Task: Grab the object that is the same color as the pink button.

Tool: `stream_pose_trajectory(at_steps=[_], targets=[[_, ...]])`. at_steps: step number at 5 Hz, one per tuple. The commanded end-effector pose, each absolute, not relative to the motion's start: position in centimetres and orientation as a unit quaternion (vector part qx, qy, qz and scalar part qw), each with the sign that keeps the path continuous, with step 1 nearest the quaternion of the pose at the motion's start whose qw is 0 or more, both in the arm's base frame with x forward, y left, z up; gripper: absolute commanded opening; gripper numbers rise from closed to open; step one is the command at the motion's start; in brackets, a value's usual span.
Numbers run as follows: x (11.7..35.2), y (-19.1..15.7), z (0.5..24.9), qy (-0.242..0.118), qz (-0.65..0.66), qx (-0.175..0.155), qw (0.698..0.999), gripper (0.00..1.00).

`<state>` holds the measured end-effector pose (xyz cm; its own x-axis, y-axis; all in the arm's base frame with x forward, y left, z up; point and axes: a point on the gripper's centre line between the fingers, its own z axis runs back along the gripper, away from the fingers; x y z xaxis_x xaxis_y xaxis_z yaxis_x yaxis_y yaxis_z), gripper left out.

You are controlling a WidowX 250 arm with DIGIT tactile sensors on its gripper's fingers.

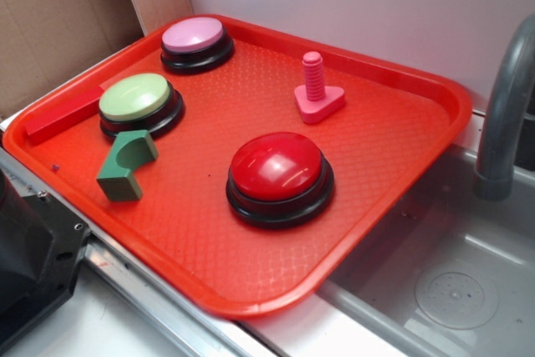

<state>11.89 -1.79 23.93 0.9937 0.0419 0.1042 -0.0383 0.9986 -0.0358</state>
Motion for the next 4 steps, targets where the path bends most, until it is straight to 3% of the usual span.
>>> stream_pose_trajectory(at_steps=[1,2,3,4], targets=[[21.7,-5.1,19.5,-0.057,0.123,-0.001,0.991,1.00],[25.7,-8.0,16.4,-0.066,0.118,0.009,0.991,1.00],[28.1,-8.9,14.4,-0.079,0.109,0.002,0.991,1.00],[29.8,-8.6,12.6,-0.092,0.093,0.016,0.991,1.00]])
